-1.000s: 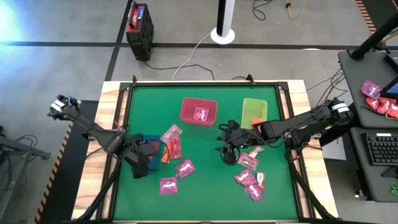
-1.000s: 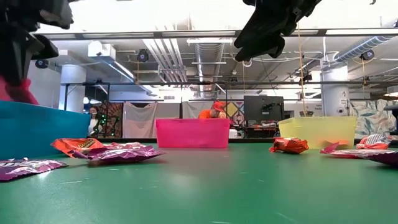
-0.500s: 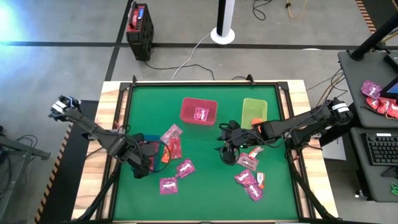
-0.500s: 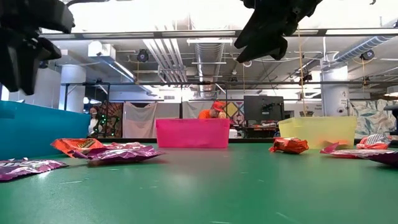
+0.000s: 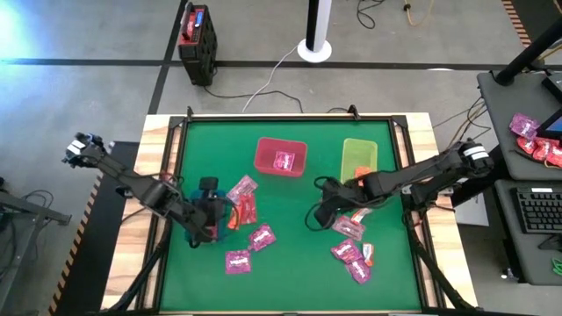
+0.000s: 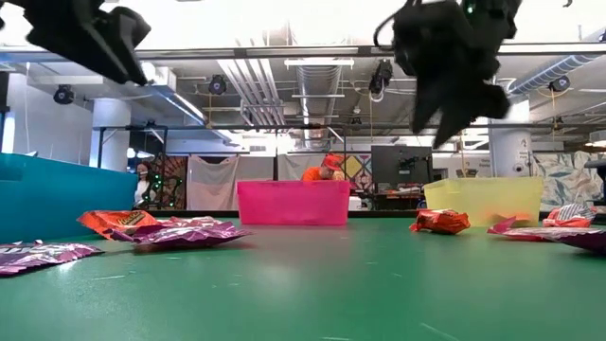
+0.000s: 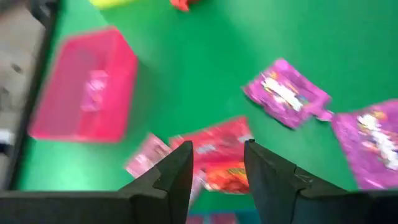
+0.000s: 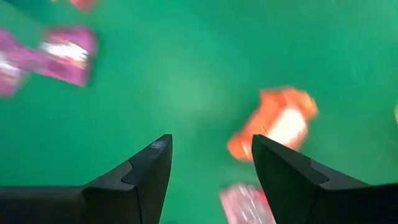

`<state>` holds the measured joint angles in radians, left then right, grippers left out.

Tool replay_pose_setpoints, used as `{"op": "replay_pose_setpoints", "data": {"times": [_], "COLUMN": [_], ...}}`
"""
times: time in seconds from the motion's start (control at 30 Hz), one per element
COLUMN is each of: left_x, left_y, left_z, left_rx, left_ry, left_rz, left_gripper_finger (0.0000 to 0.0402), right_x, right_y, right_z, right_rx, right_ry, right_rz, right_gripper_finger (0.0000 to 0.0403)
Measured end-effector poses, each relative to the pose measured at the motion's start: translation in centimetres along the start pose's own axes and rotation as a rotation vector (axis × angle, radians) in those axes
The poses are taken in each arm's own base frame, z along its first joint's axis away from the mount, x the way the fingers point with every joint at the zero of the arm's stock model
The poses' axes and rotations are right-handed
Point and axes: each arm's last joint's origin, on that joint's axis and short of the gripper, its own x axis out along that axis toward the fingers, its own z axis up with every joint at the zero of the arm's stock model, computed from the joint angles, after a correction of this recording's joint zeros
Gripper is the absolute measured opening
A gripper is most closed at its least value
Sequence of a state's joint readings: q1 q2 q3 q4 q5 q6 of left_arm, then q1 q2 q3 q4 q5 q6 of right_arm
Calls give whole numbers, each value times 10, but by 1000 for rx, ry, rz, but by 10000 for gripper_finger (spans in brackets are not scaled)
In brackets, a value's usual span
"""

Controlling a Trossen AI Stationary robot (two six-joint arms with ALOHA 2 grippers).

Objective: Sort candy by brand, put in halloween buckets
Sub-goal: Put the orange chocolate into the yellow bin

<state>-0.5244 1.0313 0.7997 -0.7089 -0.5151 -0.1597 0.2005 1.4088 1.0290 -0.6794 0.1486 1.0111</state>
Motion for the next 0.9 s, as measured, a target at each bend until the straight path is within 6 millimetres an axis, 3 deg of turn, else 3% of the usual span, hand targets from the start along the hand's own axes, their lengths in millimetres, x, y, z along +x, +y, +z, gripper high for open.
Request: {"op": "replay_pose_setpoints", "data": {"times": [0.2,0.43,0.7,0.9], "left_x": [1,-8,-2,4], "left_y": [10,15,12,9], "left_z": [-7,-2,-6,-12], "left_rx": [55,-11,-66,-90], "left_ry": [-174,-296,-274,-246], "left_rz": [60,58,28,25], "left_gripper_finger": [125,125,125,125], "right_x": [19,42,60,69], "right_y": [4,20,2,-5], "right_z": [-3,5,20,27], "right_rx": [94,30,18,30], "right_ry": [205,237,228,199], "right_rz": [-248,-260,-318,-272], "right_gripper_finger": [215,239,304,314]}}
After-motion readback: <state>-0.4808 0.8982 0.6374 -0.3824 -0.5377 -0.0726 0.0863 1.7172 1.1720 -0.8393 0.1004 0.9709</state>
